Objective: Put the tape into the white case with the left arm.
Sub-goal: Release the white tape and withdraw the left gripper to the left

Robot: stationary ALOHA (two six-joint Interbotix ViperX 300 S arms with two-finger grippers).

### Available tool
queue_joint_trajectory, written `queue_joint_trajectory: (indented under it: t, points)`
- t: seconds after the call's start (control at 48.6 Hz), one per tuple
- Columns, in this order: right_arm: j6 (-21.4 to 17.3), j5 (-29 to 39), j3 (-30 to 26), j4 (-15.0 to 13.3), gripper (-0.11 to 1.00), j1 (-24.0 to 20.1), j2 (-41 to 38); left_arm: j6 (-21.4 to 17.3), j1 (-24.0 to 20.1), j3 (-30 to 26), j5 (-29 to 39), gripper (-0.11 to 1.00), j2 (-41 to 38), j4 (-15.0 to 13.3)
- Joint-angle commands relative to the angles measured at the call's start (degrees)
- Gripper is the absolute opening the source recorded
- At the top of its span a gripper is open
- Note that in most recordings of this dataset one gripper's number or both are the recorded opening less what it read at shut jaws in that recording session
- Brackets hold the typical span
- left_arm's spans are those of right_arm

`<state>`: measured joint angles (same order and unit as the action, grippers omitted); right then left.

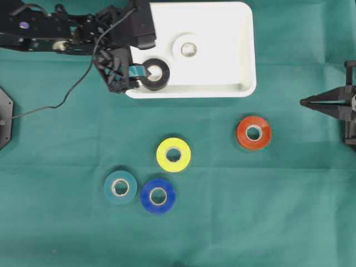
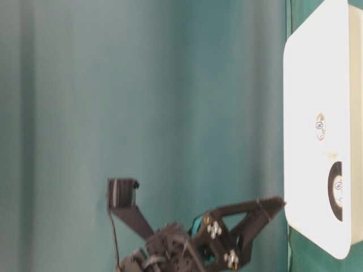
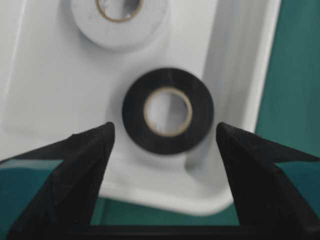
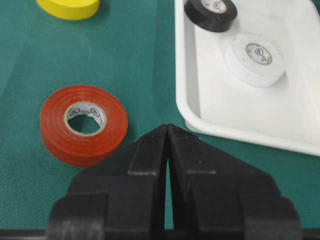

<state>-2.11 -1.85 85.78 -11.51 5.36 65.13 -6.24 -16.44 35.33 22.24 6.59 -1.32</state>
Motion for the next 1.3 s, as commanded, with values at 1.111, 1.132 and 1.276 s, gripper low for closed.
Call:
queue_joint_trajectory:
  t: [1.111,1.132,1.276]
  points:
    - [-0.1,-0.4,-0.6,-0.1,-0.09,0.1,-0.3,0.0,9.9,19.0,-5.5,0.8,20.6,-0.2]
    - [-0.1,-0.4,-0.6,-0.1,-0.09,0.1,-0.4,0.0,10.4,19.2,-5.5,0.8,20.8,-0.2]
    - [-0.1,-0.4,-0.6,-0.1,-0.09,0.1,-0.4,0.0,13.4,21.1,-5.4,0.8,23.3,-0.2]
